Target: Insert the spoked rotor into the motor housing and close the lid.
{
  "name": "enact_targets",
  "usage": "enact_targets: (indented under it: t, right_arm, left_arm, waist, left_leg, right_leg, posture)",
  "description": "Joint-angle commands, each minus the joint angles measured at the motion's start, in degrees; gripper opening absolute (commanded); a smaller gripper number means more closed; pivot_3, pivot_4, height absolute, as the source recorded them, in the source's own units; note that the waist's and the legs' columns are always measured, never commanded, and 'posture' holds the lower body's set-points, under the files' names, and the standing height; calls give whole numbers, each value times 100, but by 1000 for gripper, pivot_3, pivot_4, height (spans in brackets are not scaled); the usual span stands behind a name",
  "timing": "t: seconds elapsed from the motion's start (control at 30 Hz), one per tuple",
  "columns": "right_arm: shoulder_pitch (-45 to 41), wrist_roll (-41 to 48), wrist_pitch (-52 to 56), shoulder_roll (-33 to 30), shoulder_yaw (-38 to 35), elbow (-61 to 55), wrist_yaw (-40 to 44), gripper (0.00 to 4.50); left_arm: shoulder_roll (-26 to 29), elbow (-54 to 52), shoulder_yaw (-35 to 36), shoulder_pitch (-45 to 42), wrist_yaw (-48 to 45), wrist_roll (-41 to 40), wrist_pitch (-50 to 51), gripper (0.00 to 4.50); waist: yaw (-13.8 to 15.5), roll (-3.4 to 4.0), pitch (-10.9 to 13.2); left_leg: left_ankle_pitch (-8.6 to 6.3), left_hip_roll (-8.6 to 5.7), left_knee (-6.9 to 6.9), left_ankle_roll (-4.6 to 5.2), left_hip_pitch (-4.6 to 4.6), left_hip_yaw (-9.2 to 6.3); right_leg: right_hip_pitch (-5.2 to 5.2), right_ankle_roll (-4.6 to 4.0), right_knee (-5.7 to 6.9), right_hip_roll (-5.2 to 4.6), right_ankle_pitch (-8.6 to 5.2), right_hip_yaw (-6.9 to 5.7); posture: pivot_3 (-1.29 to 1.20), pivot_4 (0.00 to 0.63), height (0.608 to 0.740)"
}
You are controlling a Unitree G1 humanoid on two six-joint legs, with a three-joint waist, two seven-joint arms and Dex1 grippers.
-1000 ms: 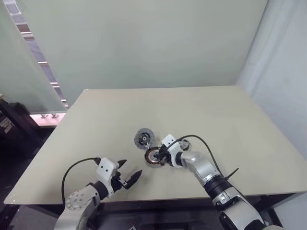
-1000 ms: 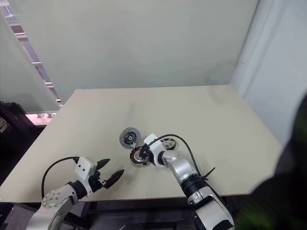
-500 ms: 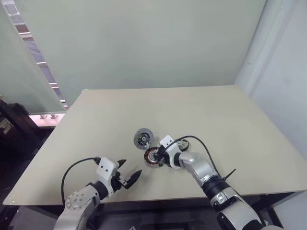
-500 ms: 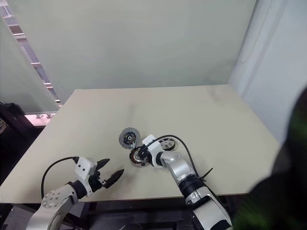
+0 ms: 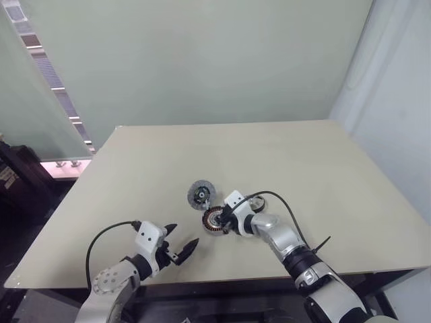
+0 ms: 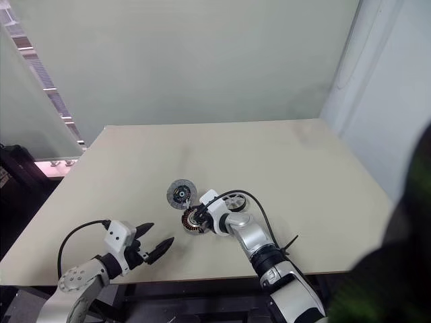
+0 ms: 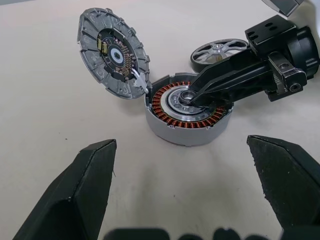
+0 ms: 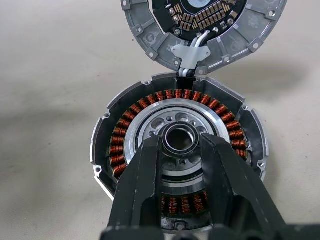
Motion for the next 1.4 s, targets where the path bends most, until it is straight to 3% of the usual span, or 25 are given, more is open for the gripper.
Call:
enact_targets:
  t: [0.03, 1.4]
  right_arm:
    - [-175, -39, -74, 76, -38, -3, 30, 802]
    - [-221, -205, -87, 41, -73, 136, 81, 802]
  left_arm:
    - [43, -105, 167, -45, 2, -66, -139, 4500]
    - [47, 125, 125, -92, -47, -51, -319, 4500]
  waist:
    - [0, 0, 0]
    - [0, 1, -2]
  left_leg:
    - [0, 0, 0, 0, 1, 0]
    - [0, 0, 2, 0, 11, 4]
  right_leg:
    - [0, 0, 0, 0, 0, 1]
    - [0, 0, 8, 2, 1, 13]
  posture:
    - [0, 0, 740]
    - [0, 0, 740]
